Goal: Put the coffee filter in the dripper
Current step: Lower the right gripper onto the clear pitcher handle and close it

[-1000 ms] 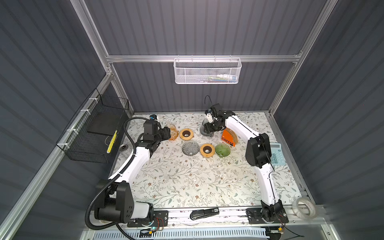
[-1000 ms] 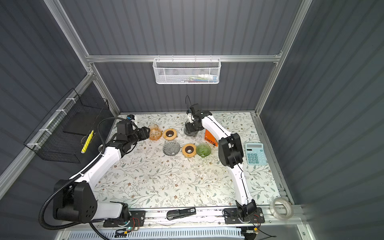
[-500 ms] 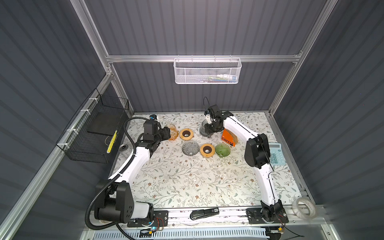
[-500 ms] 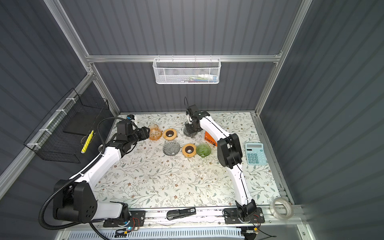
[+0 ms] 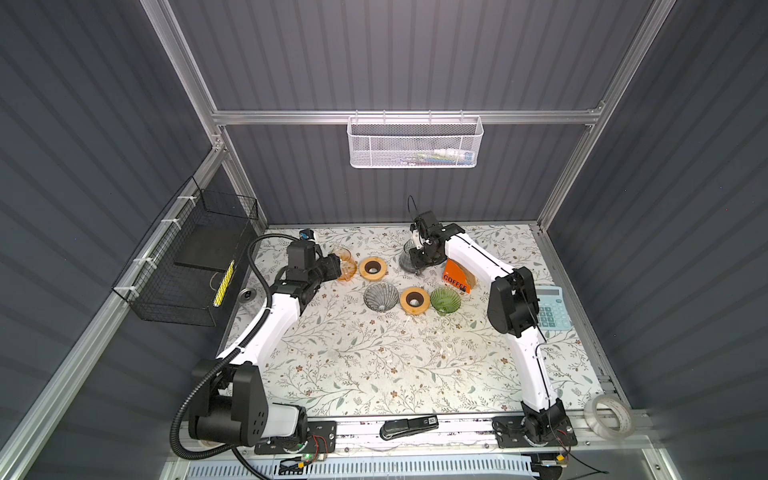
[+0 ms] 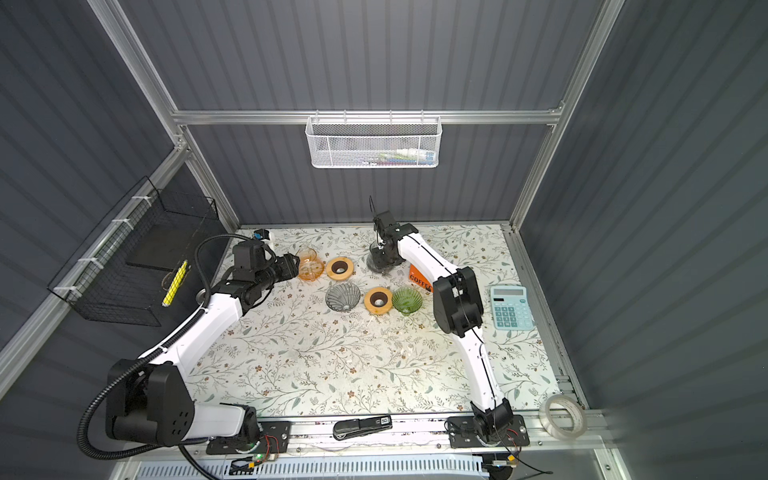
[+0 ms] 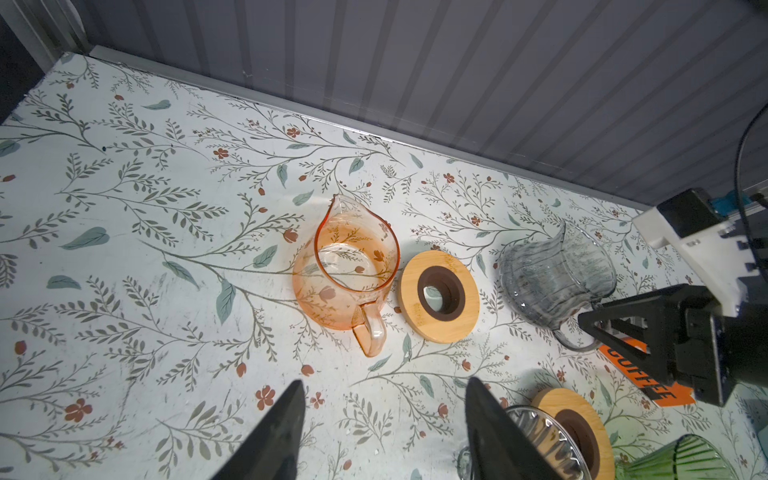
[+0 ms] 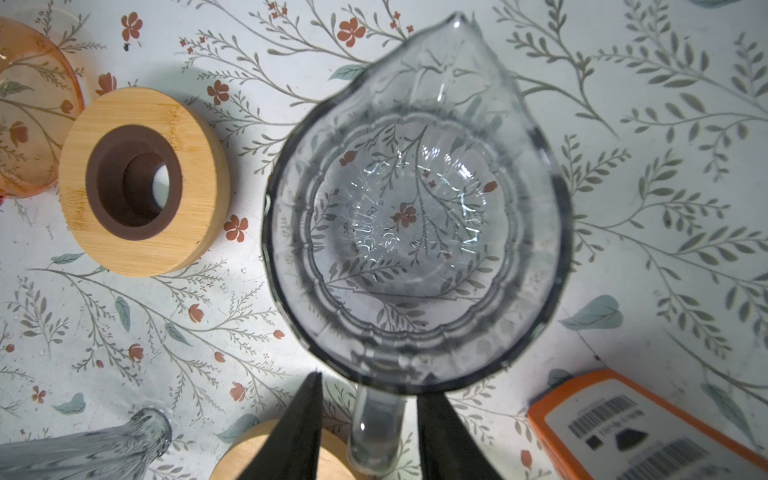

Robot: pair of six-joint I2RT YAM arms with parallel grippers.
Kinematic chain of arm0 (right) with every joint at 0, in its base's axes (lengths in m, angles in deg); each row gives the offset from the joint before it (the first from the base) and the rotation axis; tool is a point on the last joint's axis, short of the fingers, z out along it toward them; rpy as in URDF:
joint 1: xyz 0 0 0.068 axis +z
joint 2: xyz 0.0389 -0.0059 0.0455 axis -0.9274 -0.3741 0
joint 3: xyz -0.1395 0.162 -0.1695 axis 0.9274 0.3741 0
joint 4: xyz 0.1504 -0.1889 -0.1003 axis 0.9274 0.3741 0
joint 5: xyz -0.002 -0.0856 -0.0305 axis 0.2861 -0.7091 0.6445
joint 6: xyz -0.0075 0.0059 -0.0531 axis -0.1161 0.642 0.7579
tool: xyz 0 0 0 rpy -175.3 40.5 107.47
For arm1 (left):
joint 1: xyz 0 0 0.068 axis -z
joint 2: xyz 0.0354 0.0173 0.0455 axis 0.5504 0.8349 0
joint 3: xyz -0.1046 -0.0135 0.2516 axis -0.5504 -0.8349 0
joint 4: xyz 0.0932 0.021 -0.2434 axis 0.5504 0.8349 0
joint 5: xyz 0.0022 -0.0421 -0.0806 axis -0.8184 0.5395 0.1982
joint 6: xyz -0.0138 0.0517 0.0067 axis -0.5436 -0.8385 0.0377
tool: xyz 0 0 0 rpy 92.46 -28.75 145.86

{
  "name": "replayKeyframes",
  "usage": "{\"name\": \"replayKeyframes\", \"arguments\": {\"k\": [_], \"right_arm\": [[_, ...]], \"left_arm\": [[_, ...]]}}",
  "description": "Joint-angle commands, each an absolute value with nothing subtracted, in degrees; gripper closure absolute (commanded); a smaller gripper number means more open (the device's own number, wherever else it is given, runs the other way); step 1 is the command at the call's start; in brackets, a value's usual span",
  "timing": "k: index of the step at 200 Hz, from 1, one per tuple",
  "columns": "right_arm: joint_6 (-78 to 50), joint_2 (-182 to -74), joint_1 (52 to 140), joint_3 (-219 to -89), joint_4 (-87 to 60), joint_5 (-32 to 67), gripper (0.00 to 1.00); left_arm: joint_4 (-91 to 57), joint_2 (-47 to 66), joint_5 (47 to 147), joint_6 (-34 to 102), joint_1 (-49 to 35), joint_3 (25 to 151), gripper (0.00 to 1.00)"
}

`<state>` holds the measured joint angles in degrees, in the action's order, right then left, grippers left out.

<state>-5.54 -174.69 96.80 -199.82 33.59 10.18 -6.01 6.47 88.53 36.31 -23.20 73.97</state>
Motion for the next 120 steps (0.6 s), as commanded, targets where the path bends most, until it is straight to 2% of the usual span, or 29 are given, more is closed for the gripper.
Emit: {"name": "replayKeyframes", "arguments": {"k": [1,95,120], "right_arm": [[-7.2,-176.6,97.3,-200.1,33.3,8.8,0.61],[-9.1,-177.6,97.3,-199.8,32.5,8.0,0.69],[-9.4,-177.6,97.4,-199.8,32.5,7.5,0.75]], "left_arm": [[-5.1,4.9,87.8,34.8,-22.9,74.6,0.38],[-5.1,5.3,87.8,34.7,-22.9,74.8,0.38],[-5.0,5.3,87.8,34.6,-22.9,74.9,0.38]]}}
